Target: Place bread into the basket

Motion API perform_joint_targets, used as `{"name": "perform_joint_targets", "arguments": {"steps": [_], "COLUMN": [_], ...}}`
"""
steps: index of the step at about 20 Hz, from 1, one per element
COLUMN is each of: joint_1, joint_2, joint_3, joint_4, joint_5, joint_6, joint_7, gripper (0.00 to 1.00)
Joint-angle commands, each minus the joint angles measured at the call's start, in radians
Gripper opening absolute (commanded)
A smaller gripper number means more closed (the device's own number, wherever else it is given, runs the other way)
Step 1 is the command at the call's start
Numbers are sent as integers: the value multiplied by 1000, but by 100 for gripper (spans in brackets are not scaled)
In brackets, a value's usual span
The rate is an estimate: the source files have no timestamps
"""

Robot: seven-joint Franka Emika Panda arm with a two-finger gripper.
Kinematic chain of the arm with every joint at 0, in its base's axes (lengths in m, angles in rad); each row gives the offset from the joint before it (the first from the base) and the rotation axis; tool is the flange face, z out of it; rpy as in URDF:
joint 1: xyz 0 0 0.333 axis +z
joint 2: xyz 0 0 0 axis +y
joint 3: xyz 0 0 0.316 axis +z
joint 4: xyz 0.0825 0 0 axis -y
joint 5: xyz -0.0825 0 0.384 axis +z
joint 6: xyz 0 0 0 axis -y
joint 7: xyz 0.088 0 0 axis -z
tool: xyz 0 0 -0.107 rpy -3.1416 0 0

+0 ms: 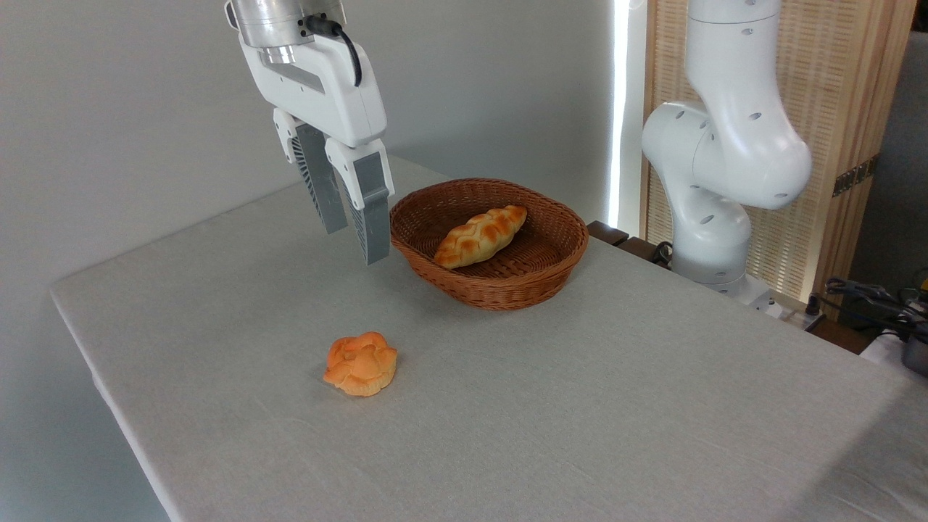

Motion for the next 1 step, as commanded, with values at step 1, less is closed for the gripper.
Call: {"name": "perform_joint_targets", "arguments": {"steps": [1], "joint_1": [-12], "joint_2": [9], "joint_3": [14], "joint_4": [16], "joint_5": [6], "joint_6": [6], "joint_7": [0], "gripper": [100]}}
